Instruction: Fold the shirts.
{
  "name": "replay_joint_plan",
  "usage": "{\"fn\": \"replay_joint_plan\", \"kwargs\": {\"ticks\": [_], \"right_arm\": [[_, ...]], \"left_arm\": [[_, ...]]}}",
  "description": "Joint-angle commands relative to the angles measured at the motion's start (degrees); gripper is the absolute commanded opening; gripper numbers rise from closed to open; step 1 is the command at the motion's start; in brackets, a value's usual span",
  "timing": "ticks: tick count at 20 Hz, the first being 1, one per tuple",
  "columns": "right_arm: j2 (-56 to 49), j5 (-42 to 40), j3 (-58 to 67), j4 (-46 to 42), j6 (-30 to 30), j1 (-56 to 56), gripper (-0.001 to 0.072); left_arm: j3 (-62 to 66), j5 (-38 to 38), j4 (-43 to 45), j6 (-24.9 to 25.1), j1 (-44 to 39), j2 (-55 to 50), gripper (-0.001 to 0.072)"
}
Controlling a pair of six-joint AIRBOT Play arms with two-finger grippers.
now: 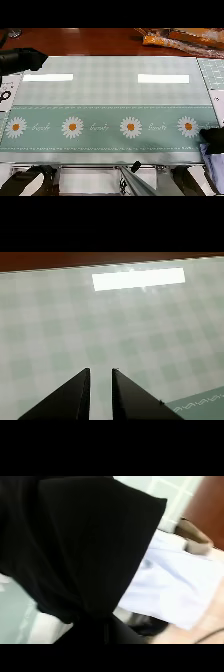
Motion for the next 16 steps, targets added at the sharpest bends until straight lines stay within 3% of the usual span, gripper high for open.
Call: {"fn": "replay_joint_plan", "kwargs": {"ticks": [1, 8, 9, 11, 12, 14, 16], "right_arm": [[0.98, 0.72, -0.04, -10.93, -0.66, -0.28, 0.0032], [3.61, 0.72, -5.64, -15.54, -4.22, -0.28, 0.0034], [4.00, 0.72, -7.58, -16.17, -4.42, -0.28, 0.0058], [4.59, 0.70, -10.97, -17.40, -4.72, -0.28, 0.0251], [4.81, 0.70, -12.57, -18.36, -4.83, -0.28, 0.0266], [4.81, 0.70, -14.64, -20.15, -4.83, -0.28, 0.0378], [4.79, -0.70, -14.91, -20.35, -4.83, -0.28, 0.0386]], "left_arm": [[0.00, 4.35, 0.20, 1.46, 0.04, -5.05, 0.0181], [0.02, 8.70, 0.22, 2.54, 0.04, -11.41, 0.0181], [0.04, 9.70, 0.22, 2.54, 0.04, -11.39, 0.0182], [0.04, 11.08, 0.22, 2.54, 0.04, -11.34, 0.0181], [0.04, 11.50, 0.22, 2.54, 0.04, -11.34, 0.0181], [0.07, 12.35, 0.20, 2.51, 0.04, -11.34, 0.0181], [0.15, 12.26, 0.20, 2.51, 0.04, -11.34, 0.0182]]}}
